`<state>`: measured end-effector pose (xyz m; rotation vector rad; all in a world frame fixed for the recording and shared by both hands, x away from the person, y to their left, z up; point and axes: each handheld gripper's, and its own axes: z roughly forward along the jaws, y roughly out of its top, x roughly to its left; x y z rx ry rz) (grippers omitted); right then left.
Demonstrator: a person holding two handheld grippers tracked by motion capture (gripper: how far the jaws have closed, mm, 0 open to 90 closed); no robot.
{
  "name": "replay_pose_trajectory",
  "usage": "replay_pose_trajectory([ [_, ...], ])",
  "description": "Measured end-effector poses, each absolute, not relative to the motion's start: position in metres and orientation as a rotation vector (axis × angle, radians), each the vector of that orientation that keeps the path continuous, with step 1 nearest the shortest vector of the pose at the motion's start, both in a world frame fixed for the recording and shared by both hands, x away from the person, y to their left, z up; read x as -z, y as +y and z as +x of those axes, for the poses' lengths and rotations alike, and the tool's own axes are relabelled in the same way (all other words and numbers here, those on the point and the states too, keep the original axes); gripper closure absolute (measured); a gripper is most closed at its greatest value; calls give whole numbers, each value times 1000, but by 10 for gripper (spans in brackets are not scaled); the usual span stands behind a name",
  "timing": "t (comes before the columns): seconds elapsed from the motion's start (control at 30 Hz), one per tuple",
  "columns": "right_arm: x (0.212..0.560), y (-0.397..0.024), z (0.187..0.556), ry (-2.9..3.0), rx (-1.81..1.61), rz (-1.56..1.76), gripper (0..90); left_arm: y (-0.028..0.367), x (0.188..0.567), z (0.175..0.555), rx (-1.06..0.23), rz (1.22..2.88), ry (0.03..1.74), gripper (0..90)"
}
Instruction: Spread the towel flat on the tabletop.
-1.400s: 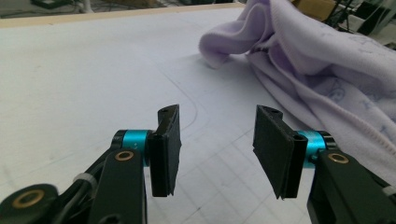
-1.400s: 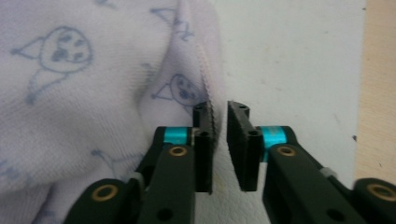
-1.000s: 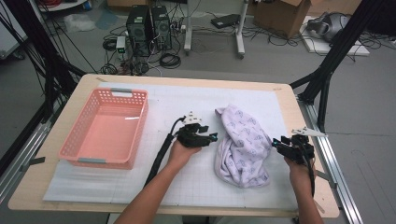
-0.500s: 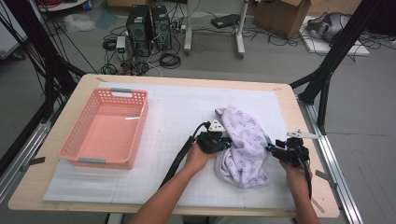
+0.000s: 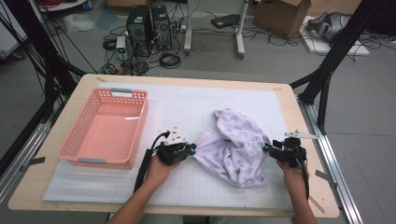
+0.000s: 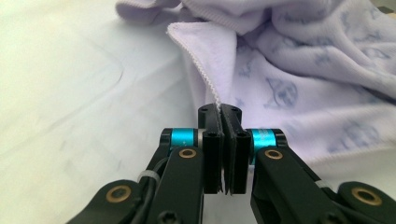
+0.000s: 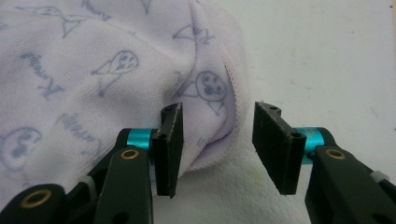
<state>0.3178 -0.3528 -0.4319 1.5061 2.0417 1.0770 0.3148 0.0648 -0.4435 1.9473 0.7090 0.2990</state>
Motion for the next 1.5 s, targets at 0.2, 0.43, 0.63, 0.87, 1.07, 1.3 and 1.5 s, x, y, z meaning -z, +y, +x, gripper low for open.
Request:
replay_pose_trajectory([
  [0.2, 433, -340, 325, 2068, -1076, 1492, 501, 91, 448, 278, -270, 1954, 694, 873],
  [0.43, 440, -325, 334, 2143, -1006, 1477, 650, 97, 437, 287, -252, 1890, 761, 524],
  [0.63, 432, -344, 312, 2116, -890, 1448, 830, 73, 421, 318, -317, 1865, 744, 435],
  [0.87, 433, -369, 277, 2056, -986, 1451, 580, 28, 431, 356, -304, 1882, 772, 426],
  [1.07, 428, -373, 267, 2024, -1089, 1446, 495, -9, 451, 373, -289, 2062, 809, 465],
  [1.3, 430, -374, 266, 2023, -1113, 1447, 488, 4, 442, 358, -304, 2135, 749, 844],
  [1.5, 429, -375, 266, 2008, -1121, 1443, 495, 42, 440, 329, -318, 2093, 783, 845],
])
